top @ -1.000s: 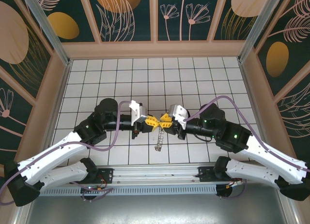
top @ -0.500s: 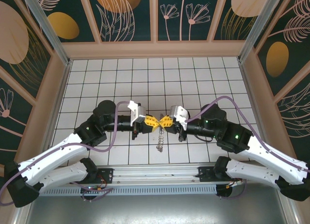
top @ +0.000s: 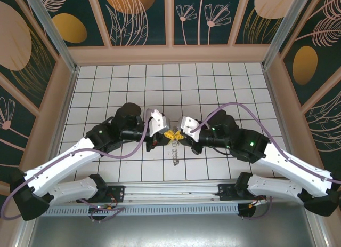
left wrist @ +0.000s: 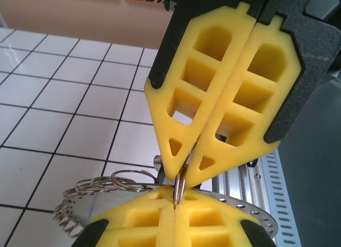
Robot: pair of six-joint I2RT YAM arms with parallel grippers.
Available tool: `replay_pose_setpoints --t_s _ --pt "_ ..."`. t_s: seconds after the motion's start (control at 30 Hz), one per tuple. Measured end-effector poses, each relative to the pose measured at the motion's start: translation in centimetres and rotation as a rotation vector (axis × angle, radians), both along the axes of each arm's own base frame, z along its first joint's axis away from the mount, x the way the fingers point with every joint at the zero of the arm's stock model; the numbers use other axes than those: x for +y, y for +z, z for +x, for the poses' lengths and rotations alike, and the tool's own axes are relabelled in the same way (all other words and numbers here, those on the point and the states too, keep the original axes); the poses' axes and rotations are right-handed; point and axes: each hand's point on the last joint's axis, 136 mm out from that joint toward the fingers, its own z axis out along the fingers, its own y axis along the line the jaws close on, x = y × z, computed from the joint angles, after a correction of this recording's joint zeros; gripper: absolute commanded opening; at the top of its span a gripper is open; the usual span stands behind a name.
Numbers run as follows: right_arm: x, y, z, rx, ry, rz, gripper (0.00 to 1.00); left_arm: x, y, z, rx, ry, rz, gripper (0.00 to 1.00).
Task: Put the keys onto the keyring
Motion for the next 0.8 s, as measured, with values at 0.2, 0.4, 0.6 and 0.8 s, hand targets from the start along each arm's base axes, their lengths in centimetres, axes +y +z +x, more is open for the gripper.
replay_pose_setpoints --t_s 0.2,0.4,0.6,0.8 --pt "0.1 0.5 -0.4 -0.005 0.017 0.019 0.06 0.2 0.4 -0.3 -0.012 -0.002 -0.036 0.0" --pt "-0.4 3.1 -1.3 -0.032 0.034 0.159 0.21 -0.3 3.1 -1.2 -0.026 -0.032 -0.19 0.0" --pt "-0.5 4.4 -1.9 -0.035 0.053 0.239 0.22 -0.3 4.5 -1.9 -0.018 -0.061 -0.281 0.0" --pt "-0.6 5.9 -2.8 -0.043 0.092 0.32 0.16 -0.1 6.2 -2.7 -0.024 -0.094 -0.365 0.0"
